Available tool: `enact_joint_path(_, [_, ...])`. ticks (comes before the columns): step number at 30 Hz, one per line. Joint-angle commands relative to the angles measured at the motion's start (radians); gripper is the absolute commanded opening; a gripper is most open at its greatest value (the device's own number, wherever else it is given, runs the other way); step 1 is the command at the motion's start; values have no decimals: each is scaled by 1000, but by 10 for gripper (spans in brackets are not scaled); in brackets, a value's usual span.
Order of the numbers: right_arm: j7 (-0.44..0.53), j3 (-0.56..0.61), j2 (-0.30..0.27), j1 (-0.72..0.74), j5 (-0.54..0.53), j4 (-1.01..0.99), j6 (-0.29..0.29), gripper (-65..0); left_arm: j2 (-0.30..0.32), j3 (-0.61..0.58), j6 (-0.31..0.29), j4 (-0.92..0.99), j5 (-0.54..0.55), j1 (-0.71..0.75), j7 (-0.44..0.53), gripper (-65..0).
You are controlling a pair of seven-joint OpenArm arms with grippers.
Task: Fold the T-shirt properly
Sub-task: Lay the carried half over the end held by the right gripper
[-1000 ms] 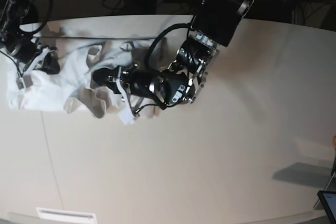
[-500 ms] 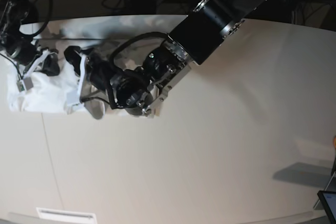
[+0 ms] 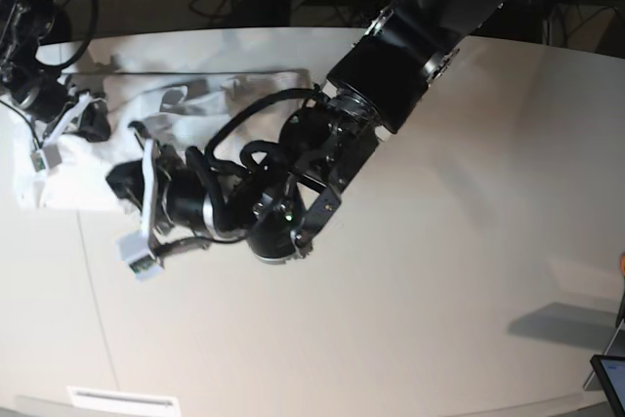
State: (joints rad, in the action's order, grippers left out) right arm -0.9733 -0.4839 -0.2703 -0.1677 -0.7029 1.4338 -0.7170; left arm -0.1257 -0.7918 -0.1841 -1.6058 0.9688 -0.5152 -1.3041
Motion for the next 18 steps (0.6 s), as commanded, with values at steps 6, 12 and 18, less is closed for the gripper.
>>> enact_joint_path(6, [-36,-2,-13,-5,59,-1,19,-650,71,58,117,63,-41,-13,14,-650])
enact_joint_path(12, [-36,-2,-13,-5,59,-1,19,-650,94,58,162,134,-43,17,14,-650])
enact_joint_path(18, [-36,-2,-13,-5,59,-1,19,-650,65,62,205,272,-44,11,22,-650])
